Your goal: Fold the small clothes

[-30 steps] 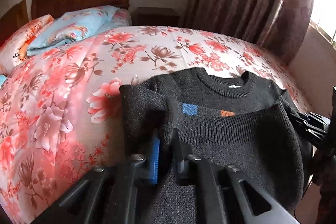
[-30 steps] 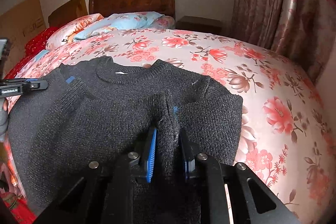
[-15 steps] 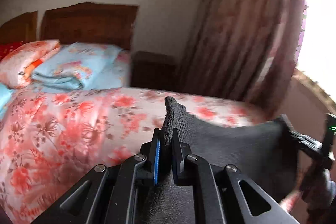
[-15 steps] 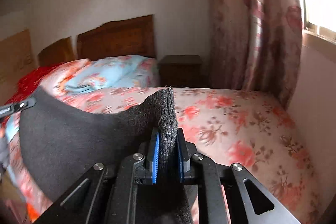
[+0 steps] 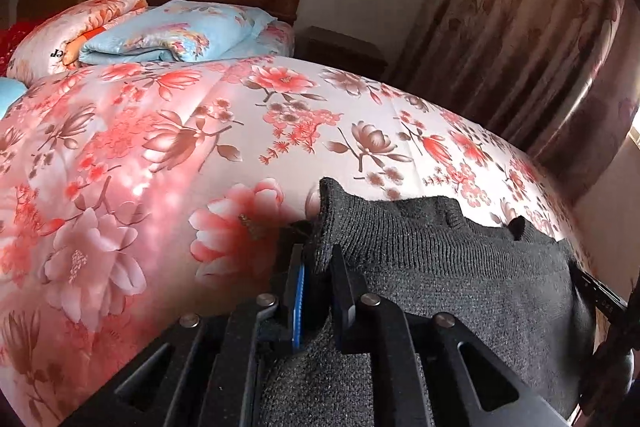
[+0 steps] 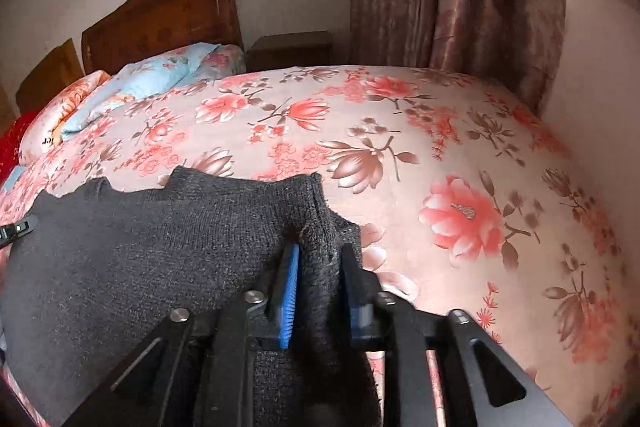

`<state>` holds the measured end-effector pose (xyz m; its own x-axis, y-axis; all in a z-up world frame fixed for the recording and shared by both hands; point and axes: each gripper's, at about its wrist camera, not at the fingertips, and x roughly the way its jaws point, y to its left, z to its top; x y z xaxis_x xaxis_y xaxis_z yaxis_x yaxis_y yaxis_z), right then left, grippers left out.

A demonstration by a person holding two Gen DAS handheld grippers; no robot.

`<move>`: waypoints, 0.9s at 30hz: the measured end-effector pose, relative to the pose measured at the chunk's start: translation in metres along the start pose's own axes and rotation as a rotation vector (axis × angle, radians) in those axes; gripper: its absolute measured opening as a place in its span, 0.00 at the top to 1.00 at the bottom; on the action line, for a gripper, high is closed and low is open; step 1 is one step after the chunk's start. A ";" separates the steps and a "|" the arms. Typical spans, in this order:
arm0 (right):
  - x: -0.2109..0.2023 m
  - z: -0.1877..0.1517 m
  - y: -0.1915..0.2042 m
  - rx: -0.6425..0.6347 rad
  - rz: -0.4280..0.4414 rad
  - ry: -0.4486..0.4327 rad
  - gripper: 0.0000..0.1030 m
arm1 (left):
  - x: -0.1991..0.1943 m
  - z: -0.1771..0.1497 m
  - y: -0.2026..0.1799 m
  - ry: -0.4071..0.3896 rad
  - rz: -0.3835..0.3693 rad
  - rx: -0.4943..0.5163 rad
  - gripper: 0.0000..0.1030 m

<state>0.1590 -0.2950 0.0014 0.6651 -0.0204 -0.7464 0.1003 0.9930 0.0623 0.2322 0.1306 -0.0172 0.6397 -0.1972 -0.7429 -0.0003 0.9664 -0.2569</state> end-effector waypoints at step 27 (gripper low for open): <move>-0.001 -0.002 0.078 -0.214 0.012 0.054 0.00 | -0.002 -0.006 -0.050 -0.055 0.111 0.128 0.58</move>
<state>0.1646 -0.2176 0.0063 0.6241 -0.0074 -0.7813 -0.0712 0.9953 -0.0663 0.2260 0.0817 -0.0065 0.6823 -0.0822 -0.7265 0.0224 0.9955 -0.0916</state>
